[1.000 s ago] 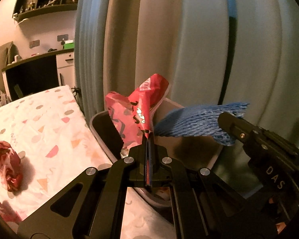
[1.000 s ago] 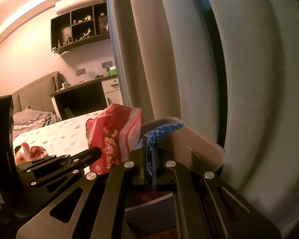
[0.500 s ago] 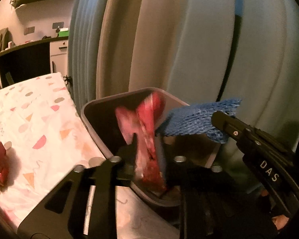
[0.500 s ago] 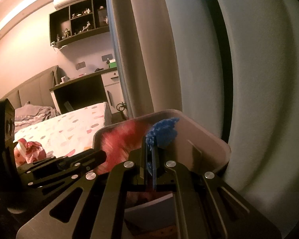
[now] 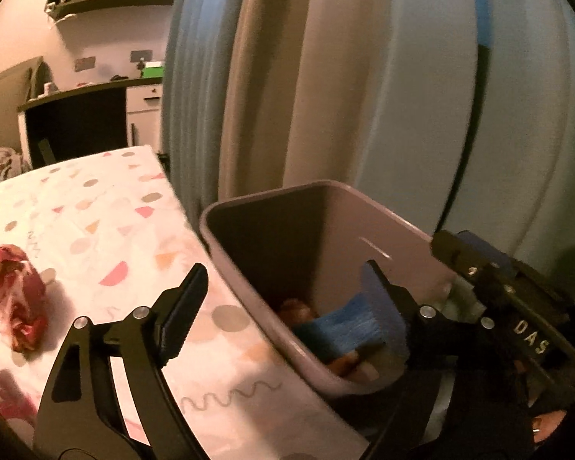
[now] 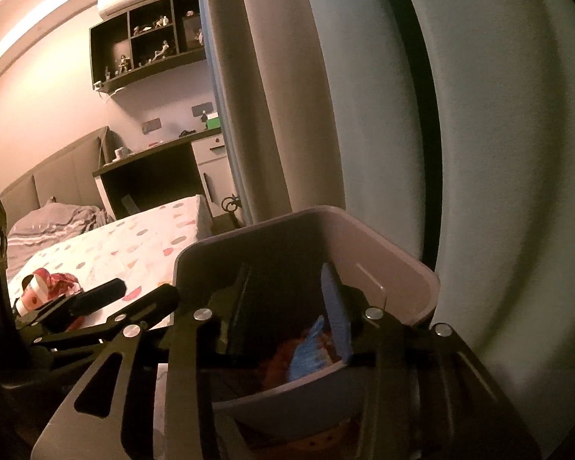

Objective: Collect trash
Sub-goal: 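Move both open grippers back over the remaining trash on the bed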

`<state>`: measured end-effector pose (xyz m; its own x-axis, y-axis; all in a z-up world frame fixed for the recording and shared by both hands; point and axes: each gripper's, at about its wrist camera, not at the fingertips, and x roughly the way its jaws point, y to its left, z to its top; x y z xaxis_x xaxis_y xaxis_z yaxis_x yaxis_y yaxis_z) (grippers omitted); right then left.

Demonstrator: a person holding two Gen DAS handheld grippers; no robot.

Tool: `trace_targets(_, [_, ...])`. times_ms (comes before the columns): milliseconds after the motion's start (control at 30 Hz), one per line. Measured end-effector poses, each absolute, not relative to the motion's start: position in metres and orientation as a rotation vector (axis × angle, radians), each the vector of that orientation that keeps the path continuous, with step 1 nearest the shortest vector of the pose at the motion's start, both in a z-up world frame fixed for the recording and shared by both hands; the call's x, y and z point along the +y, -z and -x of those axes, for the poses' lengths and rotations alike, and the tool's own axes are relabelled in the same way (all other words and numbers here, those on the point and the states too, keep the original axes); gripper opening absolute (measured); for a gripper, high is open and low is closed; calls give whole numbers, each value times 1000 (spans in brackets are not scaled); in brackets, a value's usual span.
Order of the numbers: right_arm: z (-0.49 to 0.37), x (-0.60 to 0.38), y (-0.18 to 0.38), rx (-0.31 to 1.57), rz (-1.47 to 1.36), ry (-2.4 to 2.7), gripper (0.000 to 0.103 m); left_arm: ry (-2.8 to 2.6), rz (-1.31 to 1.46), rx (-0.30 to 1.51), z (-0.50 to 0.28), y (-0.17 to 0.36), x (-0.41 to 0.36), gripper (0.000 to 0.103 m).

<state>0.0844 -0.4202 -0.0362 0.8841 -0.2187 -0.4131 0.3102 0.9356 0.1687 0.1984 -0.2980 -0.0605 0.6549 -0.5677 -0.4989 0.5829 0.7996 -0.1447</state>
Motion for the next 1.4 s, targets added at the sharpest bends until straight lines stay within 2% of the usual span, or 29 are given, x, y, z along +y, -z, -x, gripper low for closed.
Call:
trace_targets(533, [-57,-396,17,322,-221,283,83,482,-3,511,-174,38,-236,89])
trace_targets(1400, [-35,-268,7,314,-110,71,87,181,23,419,-112,17,-86,90])
